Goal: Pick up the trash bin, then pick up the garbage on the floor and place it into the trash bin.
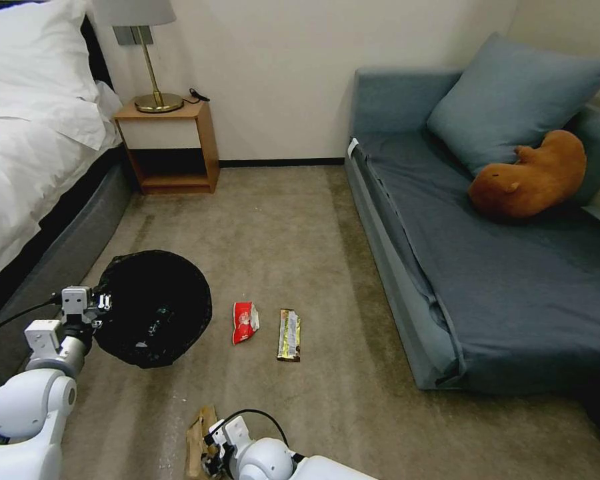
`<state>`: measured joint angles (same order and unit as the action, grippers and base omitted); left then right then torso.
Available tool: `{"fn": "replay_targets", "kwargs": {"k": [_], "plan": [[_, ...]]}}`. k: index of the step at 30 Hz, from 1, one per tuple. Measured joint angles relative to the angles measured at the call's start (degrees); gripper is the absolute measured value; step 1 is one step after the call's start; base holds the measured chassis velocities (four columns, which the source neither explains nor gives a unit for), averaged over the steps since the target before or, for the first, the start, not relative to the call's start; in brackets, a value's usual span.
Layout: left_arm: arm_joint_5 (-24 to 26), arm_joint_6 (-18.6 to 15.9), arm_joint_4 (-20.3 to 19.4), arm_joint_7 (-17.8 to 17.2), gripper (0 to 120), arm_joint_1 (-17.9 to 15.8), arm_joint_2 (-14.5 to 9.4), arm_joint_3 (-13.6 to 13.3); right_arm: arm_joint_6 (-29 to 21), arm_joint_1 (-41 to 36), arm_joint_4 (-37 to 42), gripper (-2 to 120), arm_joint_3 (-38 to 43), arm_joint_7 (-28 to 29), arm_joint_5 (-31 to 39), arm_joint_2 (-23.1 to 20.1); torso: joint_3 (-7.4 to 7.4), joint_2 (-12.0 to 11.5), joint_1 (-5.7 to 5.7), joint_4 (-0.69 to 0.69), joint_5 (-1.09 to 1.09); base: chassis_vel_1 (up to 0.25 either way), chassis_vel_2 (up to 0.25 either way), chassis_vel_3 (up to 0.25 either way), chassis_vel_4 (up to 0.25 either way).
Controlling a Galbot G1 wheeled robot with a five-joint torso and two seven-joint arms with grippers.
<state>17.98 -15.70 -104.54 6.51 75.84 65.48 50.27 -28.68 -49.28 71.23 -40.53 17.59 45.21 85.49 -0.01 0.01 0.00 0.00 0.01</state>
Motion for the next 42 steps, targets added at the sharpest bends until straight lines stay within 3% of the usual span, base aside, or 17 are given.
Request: {"fn": "replay_targets", "kwargs": {"k": [5,6,15,25,36,42], "plan": [[0.0,0.0,-0.2,0.0,4,0.3,0.0,0.1,0.7,0.0,0.0,11,0.6,-0.5,-0.7,-0.4,0.00,0.0,0.00,0.00,0.00,0.000,0.000,0.000,0.000],[0.1,0.1,-0.3,0.0,4,0.4,0.0,0.1,1.1,0.0,0.0,1,1.0,-0.6,-1.3,-0.6,0.00,0.0,0.00,0.00,-0.01,0.000,0.000,0.000,0.000],[0.7,0.8,1.1,0.2,5,0.4,-1.1,0.7,2.8,1.6,1.6,0,3.6,-1.0,-2.2,-1.7,0.01,0.0,0.00,0.00,-0.01,0.000,0.000,0.000,0.000],[2.5,2.4,5.4,0.6,4,-0.2,-3.7,1.2,4.5,1.5,5.1,0,11.6,-0.4,-2.9,-3.3,0.01,0.0,0.00,0.01,-0.01,0.000,0.000,0.000,0.000],[3.3,3.3,8.3,0.9,4,-1.8,-5.5,-0.1,5.6,1.5,9.4,0,20.2,-0.1,-5.1,-5.0,0.01,0.0,0.00,0.00,-0.01,0.000,0.000,0.000,0.000],[4.1,3.4,7.7,1.0,4,-2.5,-6.4,-1.3,6.0,8.6,14.9,0,25.0,-0.2,-1.3,-5.4,0.01,0.0,0.00,0.00,-0.01,0.000,0.000,0.000,0.000]]}}
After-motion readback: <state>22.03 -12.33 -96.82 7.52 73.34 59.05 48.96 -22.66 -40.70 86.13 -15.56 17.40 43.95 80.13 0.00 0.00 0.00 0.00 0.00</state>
